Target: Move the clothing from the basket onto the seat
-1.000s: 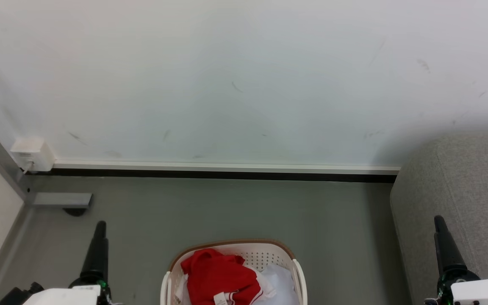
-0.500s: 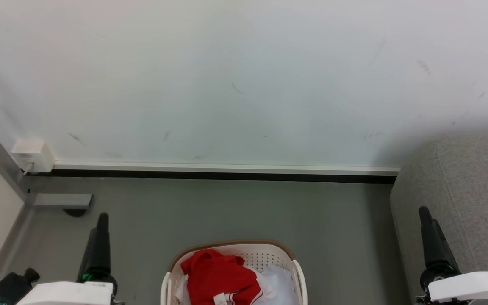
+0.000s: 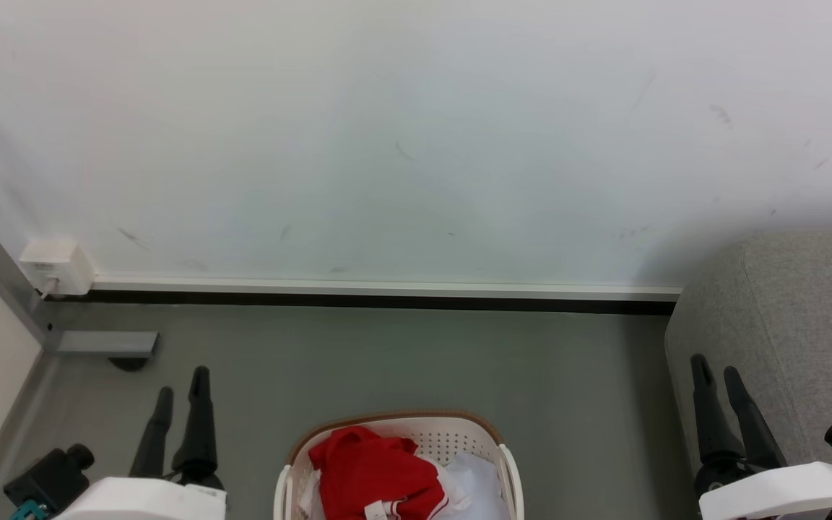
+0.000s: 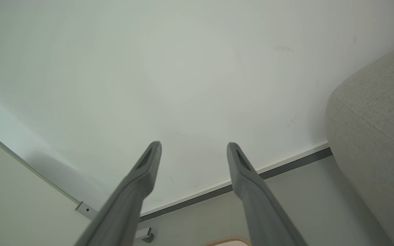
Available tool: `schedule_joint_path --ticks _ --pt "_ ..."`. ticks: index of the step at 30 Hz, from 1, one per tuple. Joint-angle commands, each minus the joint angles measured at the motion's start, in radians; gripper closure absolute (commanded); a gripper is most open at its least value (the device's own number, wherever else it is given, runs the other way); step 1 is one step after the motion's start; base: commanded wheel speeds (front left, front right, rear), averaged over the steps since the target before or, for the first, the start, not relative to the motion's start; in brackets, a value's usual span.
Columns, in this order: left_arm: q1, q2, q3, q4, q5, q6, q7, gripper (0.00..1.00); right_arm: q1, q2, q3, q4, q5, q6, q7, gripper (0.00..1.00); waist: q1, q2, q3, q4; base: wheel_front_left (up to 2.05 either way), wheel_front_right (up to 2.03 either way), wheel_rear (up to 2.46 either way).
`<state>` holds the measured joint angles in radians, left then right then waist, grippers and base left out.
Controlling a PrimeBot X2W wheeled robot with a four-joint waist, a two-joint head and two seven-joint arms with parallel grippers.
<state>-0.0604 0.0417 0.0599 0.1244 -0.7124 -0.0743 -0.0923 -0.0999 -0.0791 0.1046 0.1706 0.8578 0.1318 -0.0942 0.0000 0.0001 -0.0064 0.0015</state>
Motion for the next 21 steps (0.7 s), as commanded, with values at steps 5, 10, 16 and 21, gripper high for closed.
schedule_joint_path --ticks 5,10,16,21 --pt "0.001 0.017 -0.012 -0.011 0.100 0.014 -0.026 0.00 -0.025 -0.005 0.010 -0.004 -0.091 -0.001 -0.024 0.00 0.0000 -0.0001 -0.002 0.000 0.00 0.00 0.00" --pt "0.003 0.021 -0.021 0.004 0.156 0.022 -0.040 0.00 -0.026 0.000 0.010 -0.003 -0.143 -0.001 -0.038 0.00 0.0000 -0.0001 -0.004 -0.001 0.00 0.00 0.00" --pt "0.002 0.025 -0.027 0.003 0.220 0.031 -0.056 0.00 -0.028 -0.001 0.015 0.002 -0.209 -0.001 -0.054 0.00 0.0000 -0.0001 -0.005 -0.001 0.00 0.00 0.00" --pt "0.003 0.027 -0.032 -0.001 0.265 0.037 -0.067 0.00 -0.030 0.001 0.017 0.005 -0.251 -0.001 -0.065 0.00 0.0000 -0.0001 -0.006 -0.001 0.00 0.00 0.00"
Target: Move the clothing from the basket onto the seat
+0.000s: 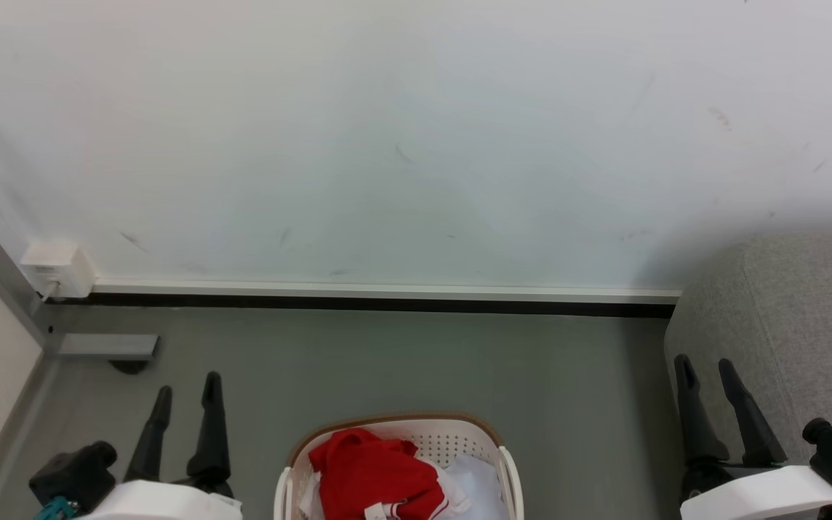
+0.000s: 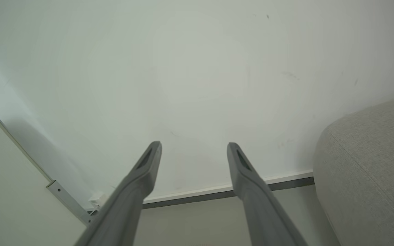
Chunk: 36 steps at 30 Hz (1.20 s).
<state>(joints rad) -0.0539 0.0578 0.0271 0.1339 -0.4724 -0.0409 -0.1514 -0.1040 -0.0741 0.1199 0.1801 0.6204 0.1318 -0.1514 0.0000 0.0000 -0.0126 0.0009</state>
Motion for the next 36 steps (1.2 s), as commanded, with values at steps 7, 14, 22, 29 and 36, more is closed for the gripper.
schedule_joint_path --ticks 7,14,22,29,36 --pt "-0.001 0.013 -0.002 -0.013 0.091 0.008 -0.025 0.00 -0.027 -0.002 0.010 -0.003 -0.076 -0.001 -0.025 0.00 0.0000 0.0000 -0.001 0.000 0.00 0.00 0.00" --pt "0.000 0.014 -0.003 -0.020 0.154 0.012 -0.041 0.00 -0.029 0.001 0.018 -0.003 -0.125 -0.001 -0.041 0.00 0.0000 0.0000 -0.001 0.001 0.00 0.00 0.00" --pt "0.001 0.013 0.000 -0.020 0.220 0.012 -0.058 0.00 -0.033 0.001 0.026 0.001 -0.179 -0.002 -0.058 0.00 0.0000 0.0000 -0.002 0.001 0.00 0.00 0.00" --pt "0.003 0.011 0.002 -0.021 0.278 0.012 -0.074 0.00 -0.035 0.002 0.031 0.006 -0.217 -0.002 -0.073 0.00 0.0000 0.0000 -0.004 0.002 0.00 0.00 0.00" --pt "0.003 0.008 0.002 -0.023 0.338 0.013 -0.088 0.00 -0.039 0.000 0.042 0.009 -0.260 -0.002 -0.088 0.00 0.0000 0.0000 -0.006 0.003 0.00 0.00 0.00"
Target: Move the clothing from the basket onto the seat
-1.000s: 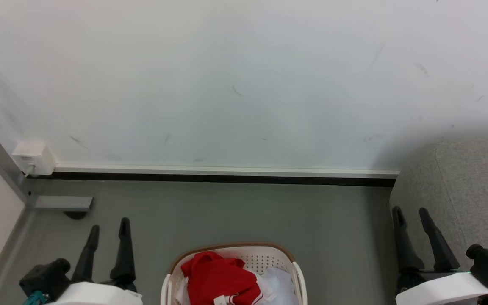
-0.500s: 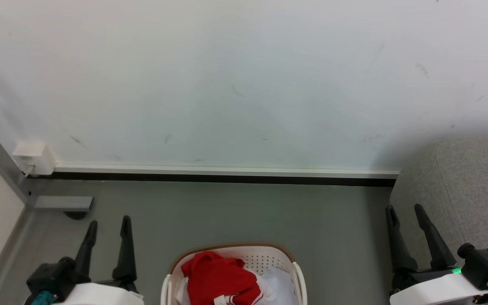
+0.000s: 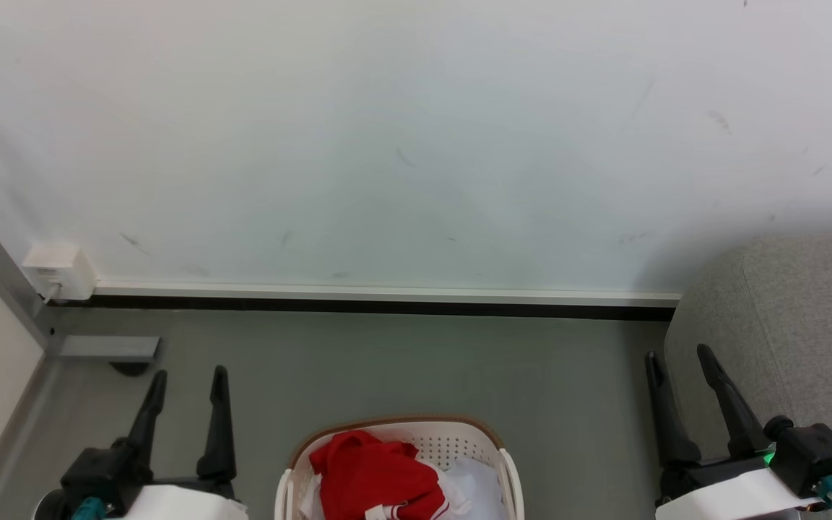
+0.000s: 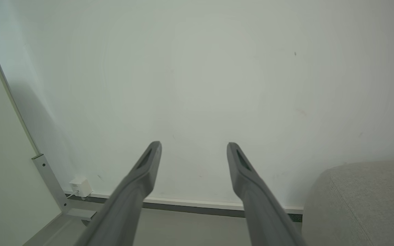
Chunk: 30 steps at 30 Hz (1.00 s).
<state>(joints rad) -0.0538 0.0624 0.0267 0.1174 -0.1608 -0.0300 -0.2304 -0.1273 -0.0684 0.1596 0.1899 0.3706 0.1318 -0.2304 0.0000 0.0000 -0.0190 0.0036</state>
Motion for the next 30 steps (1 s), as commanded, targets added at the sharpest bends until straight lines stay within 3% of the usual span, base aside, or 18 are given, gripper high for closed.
schedule_joint_path --ticks 1,16,30 --pt "0.004 0.003 0.002 -0.007 0.030 0.002 -0.012 0.00 -0.016 -0.006 0.003 -0.001 -0.017 -0.002 -0.011 0.00 0.0000 0.0000 0.000 0.000 0.00 0.00 0.00" --pt "0.007 -0.001 0.002 -0.013 0.145 0.001 -0.036 0.00 -0.020 -0.007 0.021 0.002 -0.109 -0.002 -0.037 0.00 0.0000 0.0000 0.001 -0.001 0.00 0.00 0.00" --pt "0.005 -0.005 0.012 -0.004 0.132 -0.007 -0.035 0.00 -0.018 -0.004 0.017 -0.003 -0.105 -0.002 -0.034 0.00 0.0000 0.0000 0.007 -0.003 0.00 0.00 0.00"
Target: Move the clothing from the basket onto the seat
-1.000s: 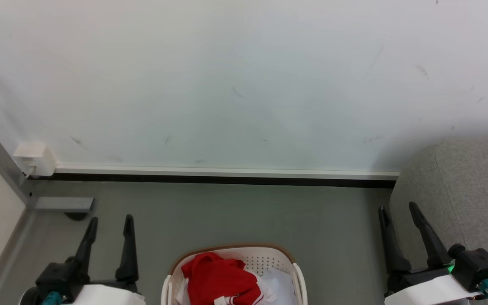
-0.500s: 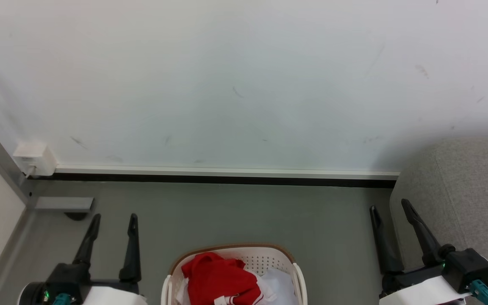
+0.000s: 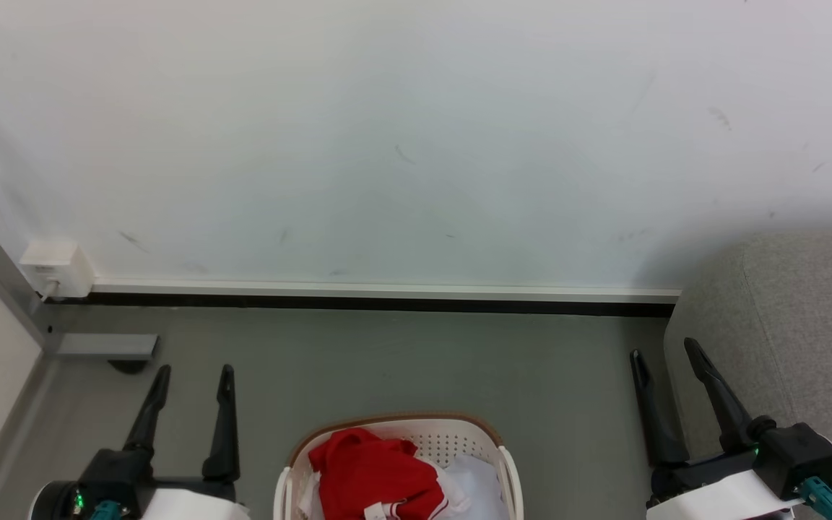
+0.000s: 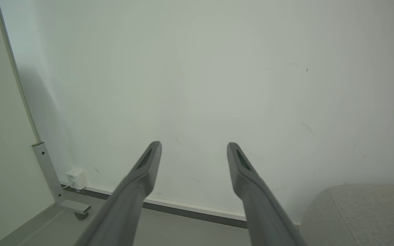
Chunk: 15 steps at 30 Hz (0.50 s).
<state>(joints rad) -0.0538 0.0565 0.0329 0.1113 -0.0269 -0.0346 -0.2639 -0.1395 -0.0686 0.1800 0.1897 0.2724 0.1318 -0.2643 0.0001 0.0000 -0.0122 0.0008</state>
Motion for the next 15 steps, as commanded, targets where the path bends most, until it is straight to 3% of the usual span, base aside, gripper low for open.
schedule_joint_path --ticks 1,15 --pt "0.006 0.001 0.006 0.002 -0.003 -0.003 -0.001 0.00 -0.006 -0.004 -0.003 -0.003 -0.006 -0.002 0.000 0.00 -0.0001 0.0000 0.000 -0.001 0.00 0.00 0.00" --pt "0.004 -0.001 0.012 -0.001 -0.004 -0.007 -0.001 0.00 -0.010 -0.005 -0.004 0.004 -0.004 -0.002 0.000 0.00 -0.0001 0.0000 0.014 -0.009 0.00 0.00 0.00"
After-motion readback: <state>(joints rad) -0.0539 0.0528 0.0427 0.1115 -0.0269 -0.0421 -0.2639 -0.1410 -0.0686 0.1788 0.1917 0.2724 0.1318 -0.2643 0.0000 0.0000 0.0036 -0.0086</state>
